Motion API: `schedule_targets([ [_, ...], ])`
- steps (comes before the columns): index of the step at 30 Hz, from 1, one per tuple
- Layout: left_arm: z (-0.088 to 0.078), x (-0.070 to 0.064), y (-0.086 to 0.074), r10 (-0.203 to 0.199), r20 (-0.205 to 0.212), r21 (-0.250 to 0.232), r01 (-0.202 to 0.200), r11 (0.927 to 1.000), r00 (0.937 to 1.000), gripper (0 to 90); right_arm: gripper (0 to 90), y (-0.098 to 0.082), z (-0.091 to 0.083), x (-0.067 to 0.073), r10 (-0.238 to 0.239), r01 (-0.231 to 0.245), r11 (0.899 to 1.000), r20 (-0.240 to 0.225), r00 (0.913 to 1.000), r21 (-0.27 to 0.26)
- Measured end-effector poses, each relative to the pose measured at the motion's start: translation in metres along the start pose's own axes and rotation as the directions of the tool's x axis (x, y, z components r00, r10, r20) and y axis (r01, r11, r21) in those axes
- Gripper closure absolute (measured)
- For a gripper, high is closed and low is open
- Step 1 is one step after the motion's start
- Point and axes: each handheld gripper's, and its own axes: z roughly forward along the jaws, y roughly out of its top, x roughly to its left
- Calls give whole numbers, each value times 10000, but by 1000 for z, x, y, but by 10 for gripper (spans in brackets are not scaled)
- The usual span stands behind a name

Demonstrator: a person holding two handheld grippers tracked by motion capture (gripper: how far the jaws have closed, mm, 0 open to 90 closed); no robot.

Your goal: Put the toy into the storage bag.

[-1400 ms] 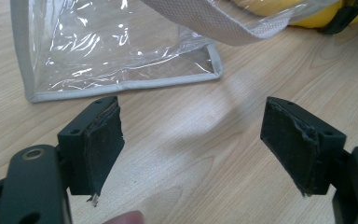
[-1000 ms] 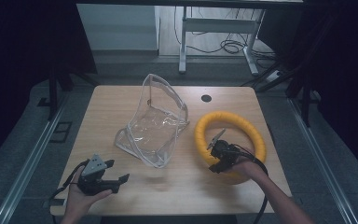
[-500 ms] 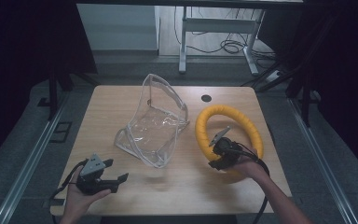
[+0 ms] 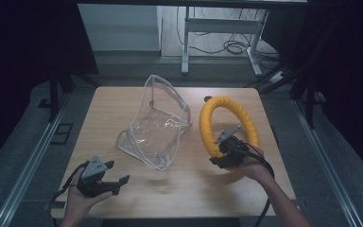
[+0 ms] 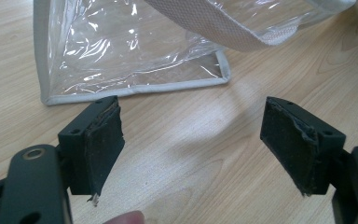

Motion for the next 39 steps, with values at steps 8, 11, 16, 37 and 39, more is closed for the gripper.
schedule_targets([
  [8,1,0,0,22,0,30,-22,10000,10000,209,516,5,-10,-5,210,-204,9967,78,9997,-784],
  [11,1,0,0,22,-2,32,-22,10000,10000,209,516,6,-14,-6,294,-277,9936,135,9995,-1094],
  [16,1,0,0,25,-17,36,-25,10000,10000,209,515,9,-22,-6,410,-363,9861,260,9988,-1624],
  [37,-2,2,0,70,-115,6,-70,10000,9999,209,514,25,-38,0,494,-449,9427,53,9988,-3307],
  [39,-3,2,0,61,-131,-13,-61,10000,9999,209,514,27,-39,0,545,-504,9365,21,9985,-3471],
])
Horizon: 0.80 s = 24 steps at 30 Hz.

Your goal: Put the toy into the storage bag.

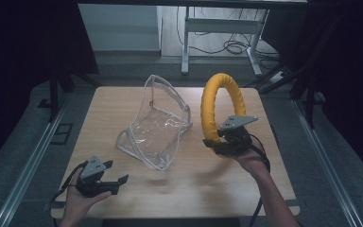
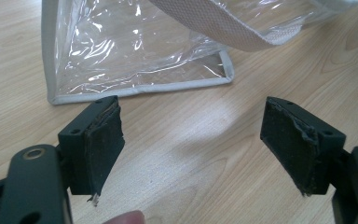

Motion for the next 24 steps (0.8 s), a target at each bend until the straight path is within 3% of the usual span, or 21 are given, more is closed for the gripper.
schedule_targets([
  [10,-3,1,0,-11,-31,-66,11,10000,10000,209,513,10,-2,3,145,-160,9961,-179,9997,-863],
  [24,-5,2,0,-63,-67,-110,62,9999,10000,208,512,14,-1,5,395,-457,9849,-403,9984,-1667],
])
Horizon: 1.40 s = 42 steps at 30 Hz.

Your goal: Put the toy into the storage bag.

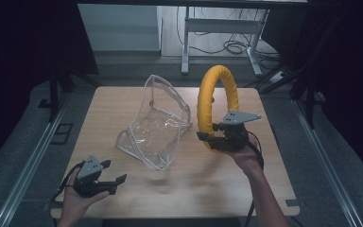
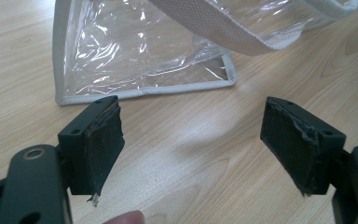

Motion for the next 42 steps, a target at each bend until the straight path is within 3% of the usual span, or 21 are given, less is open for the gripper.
schedule_targets([
  [17,4,-2,-1,27,80,93,-28,10000,10000,208,511,12,-1,4,93,-105,9967,-158,9998,-805],
  [24,3,-2,-1,53,86,86,-53,9999,9999,208,510,21,0,7,37,-89,9941,-485,9988,-1085],
  [42,5,-3,-1,105,112,142,-106,9998,9999,208,509,45,-7,15,-211,70,9798,-685,9974,-1998],
])
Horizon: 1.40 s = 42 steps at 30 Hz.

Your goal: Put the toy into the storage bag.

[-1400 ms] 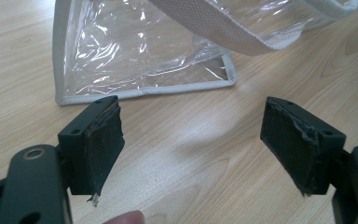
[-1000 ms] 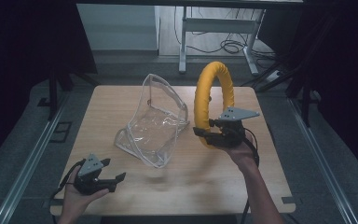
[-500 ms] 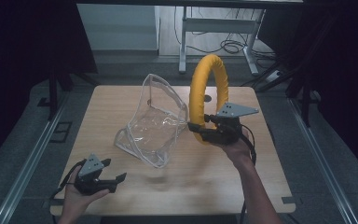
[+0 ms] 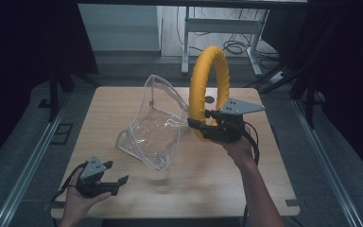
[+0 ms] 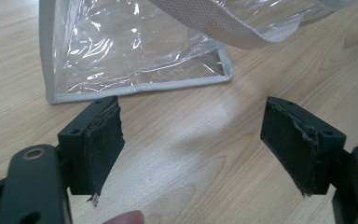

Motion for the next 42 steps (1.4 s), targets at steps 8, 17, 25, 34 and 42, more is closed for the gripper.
schedule_targets([
  [8,1,-1,0,17,42,30,-17,10000,10000,208,509,14,-1,5,-154,152,9996,-101,9998,-243],
  [17,2,-1,0,4,45,51,-4,10000,10000,208,508,29,-1,11,-235,219,9983,-281,9993,-534],
  [25,2,0,0,9,62,34,-9,10000,10000,208,508,40,2,18,-427,382,9961,-549,9976,-799],
  [34,1,0,0,34,39,50,-34,10000,10000,208,508,53,9,25,-482,393,9947,-938,9944,-947],
  [42,1,0,0,38,37,55,-38,10000,10000,208,507,60,17,34,-678,522,9913,-1291,9893,-1207],
])
